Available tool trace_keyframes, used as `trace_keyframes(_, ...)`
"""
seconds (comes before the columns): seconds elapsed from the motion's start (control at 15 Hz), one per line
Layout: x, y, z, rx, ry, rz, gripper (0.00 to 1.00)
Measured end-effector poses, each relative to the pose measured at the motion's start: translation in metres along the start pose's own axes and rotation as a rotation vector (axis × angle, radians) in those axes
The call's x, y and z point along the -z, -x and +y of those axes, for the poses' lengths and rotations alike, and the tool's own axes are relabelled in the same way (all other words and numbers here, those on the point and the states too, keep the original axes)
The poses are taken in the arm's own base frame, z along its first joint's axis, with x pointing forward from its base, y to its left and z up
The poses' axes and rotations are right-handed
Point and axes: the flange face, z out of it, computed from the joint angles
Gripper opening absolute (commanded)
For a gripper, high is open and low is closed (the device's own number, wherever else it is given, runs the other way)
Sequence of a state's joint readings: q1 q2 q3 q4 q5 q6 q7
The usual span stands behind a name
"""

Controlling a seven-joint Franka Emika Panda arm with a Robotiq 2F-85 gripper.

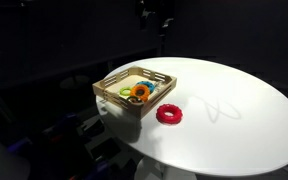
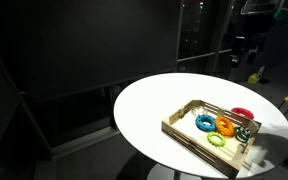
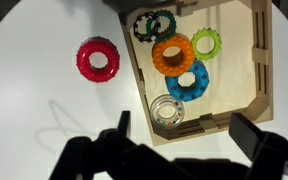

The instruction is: Pick up the red ring and put it on the table

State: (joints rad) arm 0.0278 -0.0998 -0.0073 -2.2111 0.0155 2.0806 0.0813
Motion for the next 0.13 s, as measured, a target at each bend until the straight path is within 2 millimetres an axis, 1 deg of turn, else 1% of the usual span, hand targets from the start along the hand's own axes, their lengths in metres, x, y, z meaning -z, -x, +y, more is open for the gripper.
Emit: trace_keyframes(0.13,0.0,0.0,0.0,0.0,0.0,0.0,1.0)
